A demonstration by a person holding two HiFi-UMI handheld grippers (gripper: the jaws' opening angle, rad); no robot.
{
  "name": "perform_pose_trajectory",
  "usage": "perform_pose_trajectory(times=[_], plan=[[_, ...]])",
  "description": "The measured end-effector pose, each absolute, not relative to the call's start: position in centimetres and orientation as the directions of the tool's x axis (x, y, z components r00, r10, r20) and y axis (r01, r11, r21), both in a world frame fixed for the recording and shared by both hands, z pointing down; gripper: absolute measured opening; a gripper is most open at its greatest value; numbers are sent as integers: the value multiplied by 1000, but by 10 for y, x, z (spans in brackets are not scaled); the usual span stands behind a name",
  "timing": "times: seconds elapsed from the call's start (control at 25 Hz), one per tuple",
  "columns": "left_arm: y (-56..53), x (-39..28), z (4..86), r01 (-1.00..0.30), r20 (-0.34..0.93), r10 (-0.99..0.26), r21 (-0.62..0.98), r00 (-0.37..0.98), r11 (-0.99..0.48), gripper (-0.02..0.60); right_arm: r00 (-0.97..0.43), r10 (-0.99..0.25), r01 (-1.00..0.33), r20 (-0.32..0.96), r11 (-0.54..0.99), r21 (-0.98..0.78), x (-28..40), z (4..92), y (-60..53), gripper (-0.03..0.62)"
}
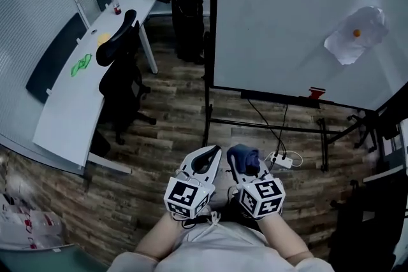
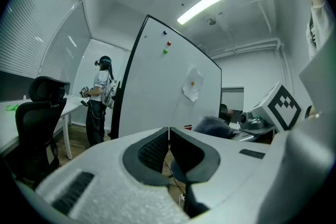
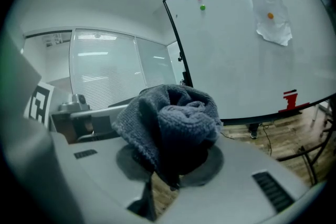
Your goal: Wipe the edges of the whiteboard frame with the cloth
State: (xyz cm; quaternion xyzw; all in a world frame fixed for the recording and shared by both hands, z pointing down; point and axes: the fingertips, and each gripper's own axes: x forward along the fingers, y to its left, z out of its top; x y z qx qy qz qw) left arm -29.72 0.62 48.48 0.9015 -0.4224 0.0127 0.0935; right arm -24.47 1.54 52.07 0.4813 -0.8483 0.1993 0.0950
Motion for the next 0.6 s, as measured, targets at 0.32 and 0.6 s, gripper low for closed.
perform_pose_trajectory(times=[0.32,0.6], plan=[[-75,-291,488,-849,122,-842,137,525,-510,23,-639,-698,-769,323,594,-236,-243,512,-75,75],[-145,-282,482,-908,109,-904,131,413,-399,24,-696,-638,-713,331,667,-213,-220,510,-155,75]])
